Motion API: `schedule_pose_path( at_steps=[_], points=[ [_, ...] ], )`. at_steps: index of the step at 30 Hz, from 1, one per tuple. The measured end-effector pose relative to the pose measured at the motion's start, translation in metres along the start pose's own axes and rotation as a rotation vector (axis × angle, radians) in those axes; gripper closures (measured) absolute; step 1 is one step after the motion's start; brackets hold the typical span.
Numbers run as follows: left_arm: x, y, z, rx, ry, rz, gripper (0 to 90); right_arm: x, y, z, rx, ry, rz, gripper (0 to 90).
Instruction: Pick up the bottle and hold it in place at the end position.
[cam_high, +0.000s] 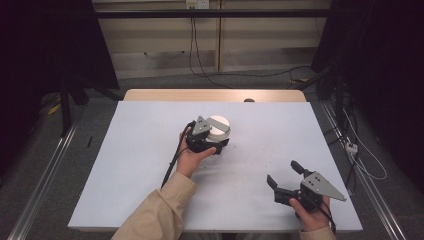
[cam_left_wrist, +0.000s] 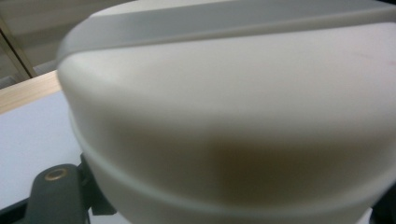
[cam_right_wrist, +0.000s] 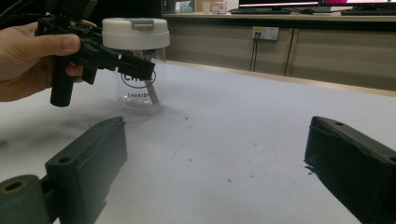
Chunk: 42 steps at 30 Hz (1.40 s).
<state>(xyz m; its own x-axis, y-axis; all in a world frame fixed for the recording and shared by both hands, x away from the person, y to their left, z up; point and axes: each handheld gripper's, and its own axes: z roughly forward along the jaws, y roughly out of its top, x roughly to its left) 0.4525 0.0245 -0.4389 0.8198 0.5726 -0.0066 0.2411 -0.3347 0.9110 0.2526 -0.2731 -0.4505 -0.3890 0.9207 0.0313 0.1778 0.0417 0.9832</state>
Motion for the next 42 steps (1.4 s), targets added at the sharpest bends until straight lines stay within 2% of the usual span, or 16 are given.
schedule_pose_path(
  at_steps=[11, 12, 13, 16, 21, 23, 28, 34, 38, 40, 42],
  points=[
    [0.003, -0.003, 0.01, 0.0, -0.004, 0.009, 18.5, 0.001, -0.001, 0.001, 0.005, 0.004, -0.005, 5.4],
    [0.003, -0.003, 0.01, 0.002, 0.005, 0.016, 18.5, 0.001, -0.001, 0.001, 0.004, 0.003, -0.004, 5.4],
    [0.003, -0.004, 0.011, 0.004, -0.004, 0.01, 18.5, 0.001, -0.001, 0.001, 0.005, 0.002, -0.003, 5.4],
    [0.005, -0.006, 0.011, 0.006, 0.005, 0.005, 18.5, 0.001, -0.001, 0.002, 0.009, 0.006, -0.004, 5.4],
    [0.007, -0.007, 0.011, 0.006, 0.018, 0.026, 18.5, 0.002, -0.001, 0.003, 0.01, 0.01, -0.004, 5.4],
    [0.007, -0.008, 0.012, 0.001, 0.013, 0.013, 18.5, 0.002, -0.001, 0.004, 0.011, 0.012, -0.006, 5.4],
    [0.009, -0.009, 0.011, -0.006, 0.004, 0.025, 18.4, 0.002, -0.001, 0.006, 0.02, 0.013, -0.007, 5.4],
    [0.011, -0.012, 0.009, -0.015, 0.005, 0.015, 18.4, 0.003, 0.002, 0.011, 0.03, 0.019, -0.01, 5.3],
    [0.011, -0.014, 0.008, -0.018, -0.003, 0.014, 18.4, 0.005, 0.005, 0.018, 0.05, 0.039, -0.01, 5.0],
    [0.011, -0.014, 0.008, -0.025, 0.007, 0.023, 18.4, 0.007, 0.006, 0.022, 0.065, 0.052, -0.016, 4.9],
    [0.01, -0.015, 0.008, -0.027, -0.004, 0.01, 18.4, 0.009, 0.007, 0.025, 0.081, 0.058, -0.018, 4.9]
  ],
)
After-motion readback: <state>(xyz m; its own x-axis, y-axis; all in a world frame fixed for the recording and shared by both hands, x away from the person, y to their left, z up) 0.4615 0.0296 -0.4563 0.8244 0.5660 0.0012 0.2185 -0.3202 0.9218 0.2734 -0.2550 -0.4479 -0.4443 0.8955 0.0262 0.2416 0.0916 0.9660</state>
